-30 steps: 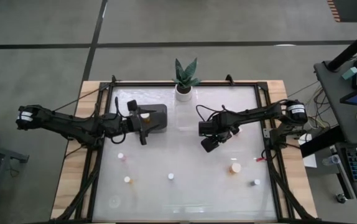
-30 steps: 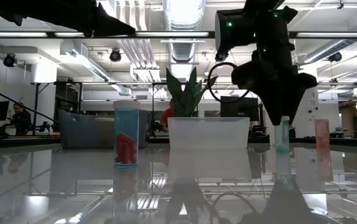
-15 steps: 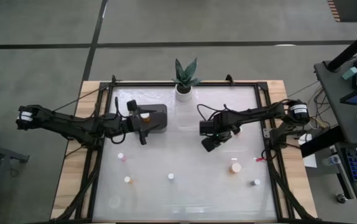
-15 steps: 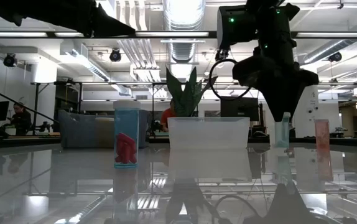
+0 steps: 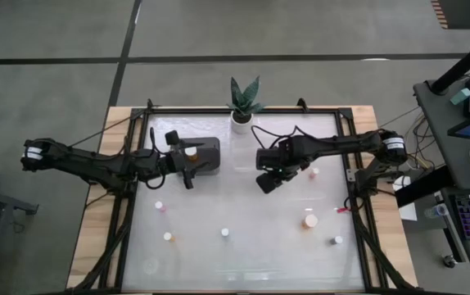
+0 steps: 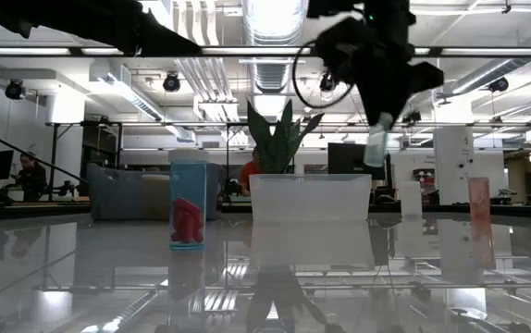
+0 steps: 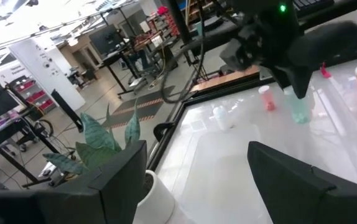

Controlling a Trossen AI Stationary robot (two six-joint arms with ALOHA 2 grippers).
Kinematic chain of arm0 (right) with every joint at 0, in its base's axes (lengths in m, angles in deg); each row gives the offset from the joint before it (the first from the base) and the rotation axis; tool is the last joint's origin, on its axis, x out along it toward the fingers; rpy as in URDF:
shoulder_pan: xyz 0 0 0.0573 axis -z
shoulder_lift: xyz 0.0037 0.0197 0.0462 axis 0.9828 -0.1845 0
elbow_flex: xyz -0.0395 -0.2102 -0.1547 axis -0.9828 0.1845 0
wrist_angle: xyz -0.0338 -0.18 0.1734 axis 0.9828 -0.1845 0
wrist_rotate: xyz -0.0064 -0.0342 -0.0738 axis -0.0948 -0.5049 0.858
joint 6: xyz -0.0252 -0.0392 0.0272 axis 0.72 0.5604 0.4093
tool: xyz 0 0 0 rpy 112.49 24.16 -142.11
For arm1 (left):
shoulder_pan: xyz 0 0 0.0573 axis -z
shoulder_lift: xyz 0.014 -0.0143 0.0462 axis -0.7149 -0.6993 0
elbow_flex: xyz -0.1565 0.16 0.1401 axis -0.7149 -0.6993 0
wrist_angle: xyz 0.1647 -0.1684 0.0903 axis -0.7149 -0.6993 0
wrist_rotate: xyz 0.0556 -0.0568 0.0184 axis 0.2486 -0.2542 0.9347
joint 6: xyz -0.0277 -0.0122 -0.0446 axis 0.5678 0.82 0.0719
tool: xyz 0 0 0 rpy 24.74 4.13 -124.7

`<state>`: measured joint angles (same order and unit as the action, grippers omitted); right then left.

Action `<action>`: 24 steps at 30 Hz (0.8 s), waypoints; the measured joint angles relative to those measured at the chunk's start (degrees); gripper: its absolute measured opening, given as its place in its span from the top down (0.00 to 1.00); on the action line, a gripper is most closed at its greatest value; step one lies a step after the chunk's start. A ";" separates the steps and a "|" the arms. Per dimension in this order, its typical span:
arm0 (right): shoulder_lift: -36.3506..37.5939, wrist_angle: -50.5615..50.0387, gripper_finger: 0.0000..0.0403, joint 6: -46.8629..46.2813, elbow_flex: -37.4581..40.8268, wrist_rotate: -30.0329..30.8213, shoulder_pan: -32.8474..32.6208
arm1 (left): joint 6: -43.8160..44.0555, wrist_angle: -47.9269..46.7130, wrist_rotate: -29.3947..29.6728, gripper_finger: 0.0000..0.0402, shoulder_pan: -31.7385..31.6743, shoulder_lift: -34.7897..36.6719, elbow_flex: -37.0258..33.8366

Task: Pick and place medicine bottles into bin by pill shape (circle, oval)
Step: Put the green tablet bottle into the transparent bin

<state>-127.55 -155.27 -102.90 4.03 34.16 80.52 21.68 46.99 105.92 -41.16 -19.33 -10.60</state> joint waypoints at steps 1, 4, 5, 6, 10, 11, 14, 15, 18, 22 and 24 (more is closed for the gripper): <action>-0.26 0.09 0.71 0.84 -1.10 0.55 0.11 | -0.18 0.02 0.00 0.35 0.00 0.09 0.00; -2.04 0.12 0.72 3.23 -4.29 0.98 0.65 | -0.90 0.13 0.02 0.35 -0.02 0.27 0.00; -2.46 0.25 0.72 4.23 -5.18 1.10 0.90 | -0.90 0.03 0.06 0.35 0.00 0.35 0.00; -3.00 0.18 0.72 5.35 -5.99 1.07 1.24 | -0.90 0.06 0.07 0.35 0.00 0.44 -0.02; -5.11 -0.24 0.71 9.01 -9.50 1.09 3.27 | -0.92 0.06 0.17 0.35 0.00 0.59 -0.04; -5.82 -0.27 0.71 10.06 -10.52 1.09 3.93 | -0.92 0.13 0.17 0.35 0.00 0.59 -0.04; -8.07 -0.41 0.71 13.83 -13.69 1.09 6.06 | -0.93 0.08 0.20 0.35 -0.01 0.59 -0.04; -8.85 -0.51 0.71 15.30 -15.01 1.08 6.80 | -0.94 0.07 0.20 0.35 -0.01 0.59 -0.04; -11.36 -1.64 0.72 19.44 -18.94 1.13 9.16 | -0.94 0.09 0.22 0.35 -0.02 0.59 -0.04; -15.11 -1.94 0.71 23.99 -23.30 1.14 12.04 | -0.96 0.09 0.28 0.35 0.00 0.61 -0.04; -17.10 -2.46 0.71 26.48 -25.60 1.22 13.26 | -1.03 0.07 0.37 0.35 0.00 0.61 -0.04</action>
<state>-144.64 -157.73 -76.41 -21.57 35.38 93.78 20.66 47.05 106.29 -41.16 -18.72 -10.65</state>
